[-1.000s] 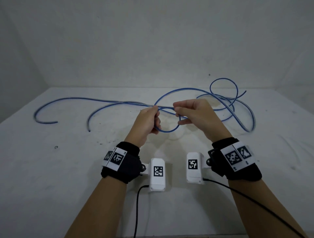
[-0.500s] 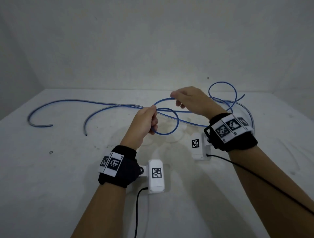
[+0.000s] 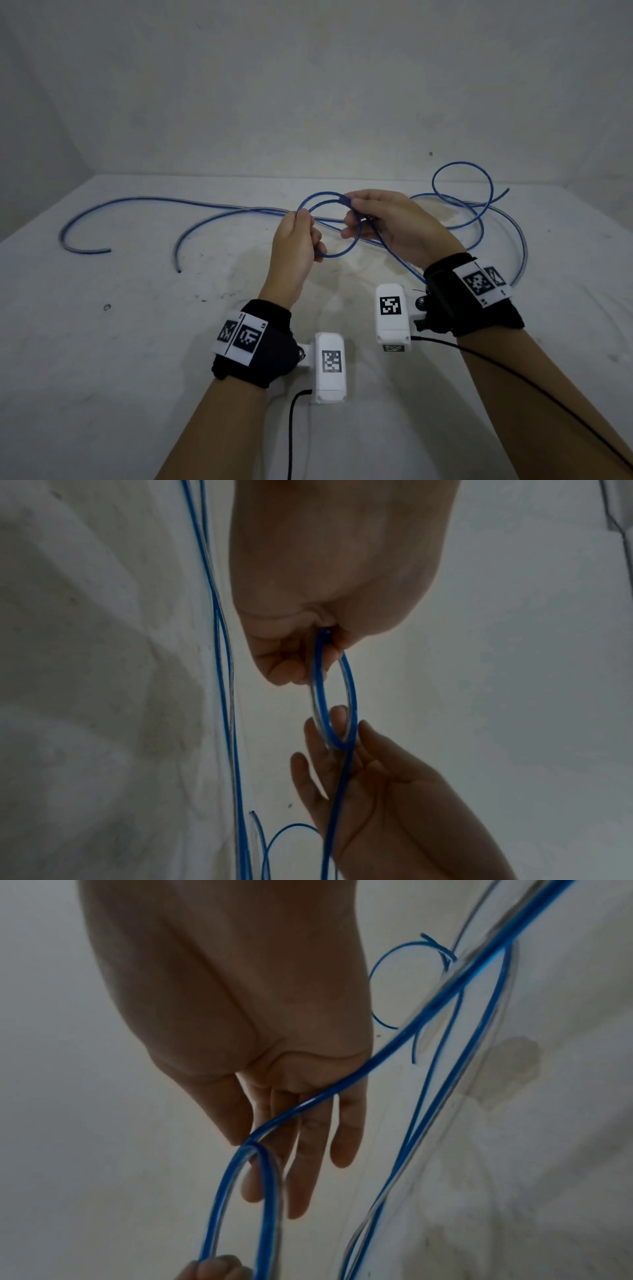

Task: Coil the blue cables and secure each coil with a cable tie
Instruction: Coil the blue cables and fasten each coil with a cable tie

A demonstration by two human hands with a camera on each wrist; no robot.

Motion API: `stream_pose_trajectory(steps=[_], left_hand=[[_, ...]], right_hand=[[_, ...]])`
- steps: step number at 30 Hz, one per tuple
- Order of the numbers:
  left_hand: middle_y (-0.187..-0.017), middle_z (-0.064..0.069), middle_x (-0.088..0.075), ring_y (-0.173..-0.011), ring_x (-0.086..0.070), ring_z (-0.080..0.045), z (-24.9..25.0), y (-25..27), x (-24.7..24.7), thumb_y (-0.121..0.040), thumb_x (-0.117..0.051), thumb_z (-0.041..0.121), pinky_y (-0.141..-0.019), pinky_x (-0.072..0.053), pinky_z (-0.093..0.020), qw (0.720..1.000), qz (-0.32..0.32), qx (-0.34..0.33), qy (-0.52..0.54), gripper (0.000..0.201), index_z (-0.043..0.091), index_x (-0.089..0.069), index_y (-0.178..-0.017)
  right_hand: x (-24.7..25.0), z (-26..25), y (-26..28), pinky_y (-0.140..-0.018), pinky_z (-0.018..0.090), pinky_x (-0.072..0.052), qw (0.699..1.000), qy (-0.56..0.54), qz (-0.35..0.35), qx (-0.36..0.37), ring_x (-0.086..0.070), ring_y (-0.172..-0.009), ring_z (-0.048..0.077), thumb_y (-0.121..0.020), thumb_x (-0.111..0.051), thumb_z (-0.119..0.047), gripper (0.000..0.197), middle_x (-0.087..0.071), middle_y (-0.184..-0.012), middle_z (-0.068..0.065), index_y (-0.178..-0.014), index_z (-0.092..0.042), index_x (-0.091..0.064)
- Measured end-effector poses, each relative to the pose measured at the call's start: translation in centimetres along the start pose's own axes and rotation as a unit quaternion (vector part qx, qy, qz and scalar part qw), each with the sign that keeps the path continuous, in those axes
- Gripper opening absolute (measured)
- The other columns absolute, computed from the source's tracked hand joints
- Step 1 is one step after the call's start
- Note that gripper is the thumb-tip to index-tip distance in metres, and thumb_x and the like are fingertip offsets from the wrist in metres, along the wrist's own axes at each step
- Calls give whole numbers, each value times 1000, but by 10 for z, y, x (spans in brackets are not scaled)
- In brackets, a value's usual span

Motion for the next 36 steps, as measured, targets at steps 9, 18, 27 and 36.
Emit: stream_pose_trajectory(steps=[9,18,27,36], left_hand=[[-46,1,-36,-48,-46,-16,0,1,3,-101,-40,42,-61,-45,-28,967,-107,122,195,44,6,-63,-89],[-69,-4,-58,-54,-50,-15,-2,2,-4,-102,-38,19,-55,-45,-24,986,-143,72,46,34,6,-68,-92],[-60,4,-41,-47,-37,-8,-6,-3,2,-102,-40,17,-50,-38,-21,972,-91,113,184,29,5,-62,-88],[-67,-3,-58,-63,-54,-18,3,7,-1,-101,-40,16,-66,-53,-26,979,-154,100,88,32,1,-67,-92]], right_hand=[[8,3,3,-55,26,-48,999,-37,-5,-30,-37,-50,12,-98,-45,-6,26,-43,-67,3,-115,6,-62],[3,4,3,-49,20,-35,997,74,-3,-7,-37,-49,7,-95,-50,-3,21,-51,-65,3,-100,-3,-71],[7,9,10,-67,27,-53,1000,-4,-8,-10,-53,-64,20,-98,-49,-8,27,-57,-75,6,-120,0,-64],[16,4,20,-49,21,-38,999,-14,30,1,-40,-50,10,-95,-52,-2,23,-56,-71,6,-113,3,-66]])
Point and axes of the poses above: each hand's wrist, its own y-axis away from the middle knuckle, its own x-axis out of the back of the hand, z = x × y, the point moved 4 cm from there along -y, towards the middle knuckle
